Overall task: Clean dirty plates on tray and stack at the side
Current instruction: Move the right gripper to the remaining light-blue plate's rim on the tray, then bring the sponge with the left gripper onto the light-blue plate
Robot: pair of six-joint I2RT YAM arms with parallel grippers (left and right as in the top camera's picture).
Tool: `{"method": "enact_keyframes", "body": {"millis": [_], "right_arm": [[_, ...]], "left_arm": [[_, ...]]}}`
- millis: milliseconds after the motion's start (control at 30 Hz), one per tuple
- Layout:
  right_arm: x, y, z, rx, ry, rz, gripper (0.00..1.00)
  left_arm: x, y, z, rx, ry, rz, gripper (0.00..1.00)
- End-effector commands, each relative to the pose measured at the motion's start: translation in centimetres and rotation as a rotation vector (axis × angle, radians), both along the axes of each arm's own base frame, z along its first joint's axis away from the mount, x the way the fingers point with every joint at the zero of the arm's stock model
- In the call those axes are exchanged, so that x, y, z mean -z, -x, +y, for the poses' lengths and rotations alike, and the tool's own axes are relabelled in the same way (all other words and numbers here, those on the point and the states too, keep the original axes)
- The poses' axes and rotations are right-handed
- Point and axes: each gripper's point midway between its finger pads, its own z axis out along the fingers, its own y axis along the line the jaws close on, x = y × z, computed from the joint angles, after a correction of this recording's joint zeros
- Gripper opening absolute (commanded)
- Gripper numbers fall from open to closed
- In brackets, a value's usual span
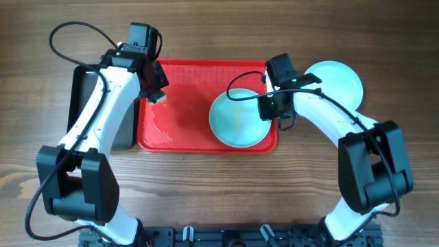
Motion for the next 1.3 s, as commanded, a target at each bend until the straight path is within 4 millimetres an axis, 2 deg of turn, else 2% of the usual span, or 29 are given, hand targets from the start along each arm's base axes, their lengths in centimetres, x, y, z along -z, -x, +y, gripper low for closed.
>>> {"method": "enact_keyframes", "body": {"millis": [0,100,200,267,467,600,767,900,1000,1200,1267], "right_arm": [[2.6,1.3,0.8,-0.017,0.006,0.077,0.35],[3.9,2.0,0.5,-0.001,0.021,0.123,0.33],[3.8,2.0,0.6,0.005,0.021,0.127,0.18],[3.3,1.9,1.3,0.000,-0.015,0.138,0.04],[0.5,0.4,6.7,0.104,-0.307,0.166,0.04],[0.6,-0.7,7.7,0.166,-0.265,0.090,0.04],[1.7,-1.1,11.3,0.123,-0.281,0.032,0.03],[3.3,-0.9,12.0,0.125,-0.298,0.059,0.04],[3.6,-1.0,12.5,0.118,-0.340,0.078,0.04],[3.4,-1.4,12.8,0.110,-0.370,0.068,0.05],[3.4,-1.4,12.8,0.110,-0.369,0.068,0.04]], "left_arm": [[0.4,0.1,0.1,-0.020,0.009,0.009,0.04],[0.4,0.1,0.1,-0.020,0.009,0.009,0.04],[0.4,0.1,0.1,-0.020,0.009,0.009,0.04],[0.4,0.1,0.1,-0.020,0.009,0.009,0.04],[0.5,0.1,0.1,-0.020,0.010,0.009,0.04],[0.5,0.1,0.0,-0.017,0.019,0.010,0.04],[0.5,0.1,-0.7,-0.006,0.051,0.013,0.04],[0.7,0.3,-2.0,0.020,0.121,0.029,0.04],[1.4,0.5,-2.7,0.061,0.110,0.050,0.04],[4.6,1.3,-4.7,0.237,0.058,0.141,0.04],[6.5,2.0,-5.2,0.361,0.025,0.187,0.04]]}}
